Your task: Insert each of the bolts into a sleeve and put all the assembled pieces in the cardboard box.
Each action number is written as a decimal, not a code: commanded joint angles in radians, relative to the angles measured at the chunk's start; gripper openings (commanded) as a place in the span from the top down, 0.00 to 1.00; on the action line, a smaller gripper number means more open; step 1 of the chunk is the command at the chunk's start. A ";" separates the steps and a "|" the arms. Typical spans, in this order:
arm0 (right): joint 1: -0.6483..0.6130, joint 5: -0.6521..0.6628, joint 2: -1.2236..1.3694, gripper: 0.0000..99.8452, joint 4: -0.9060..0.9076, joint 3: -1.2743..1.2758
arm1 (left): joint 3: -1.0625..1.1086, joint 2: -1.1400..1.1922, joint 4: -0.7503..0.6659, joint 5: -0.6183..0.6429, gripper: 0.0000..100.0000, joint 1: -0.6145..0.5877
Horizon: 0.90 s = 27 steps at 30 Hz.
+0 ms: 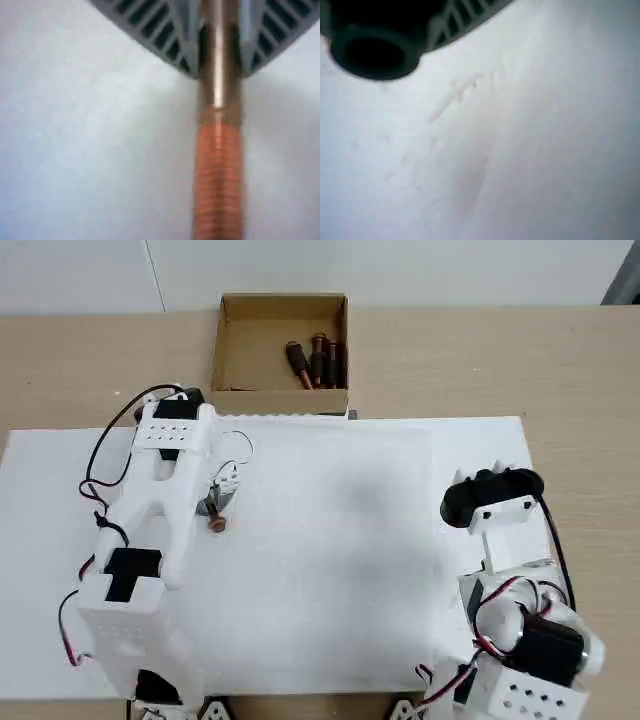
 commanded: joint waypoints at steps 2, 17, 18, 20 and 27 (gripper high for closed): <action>0.002 -0.009 -0.005 1.00 -0.027 -0.003 | -0.005 -0.012 0.006 0.006 0.99 -0.002; 0.002 -0.006 -0.002 1.00 -0.027 -0.003 | -0.208 -0.014 0.008 0.273 0.99 -0.008; 0.002 -0.006 -0.002 1.00 -0.027 -0.003 | -0.217 -0.012 0.006 0.330 0.99 -0.008; 0.002 -0.006 -0.002 1.00 -0.027 -0.002 | -0.232 -0.012 0.000 0.500 0.99 -0.008; 0.002 -0.005 -0.002 1.00 -0.027 -0.002 | -0.275 -0.014 0.008 0.977 0.99 -0.015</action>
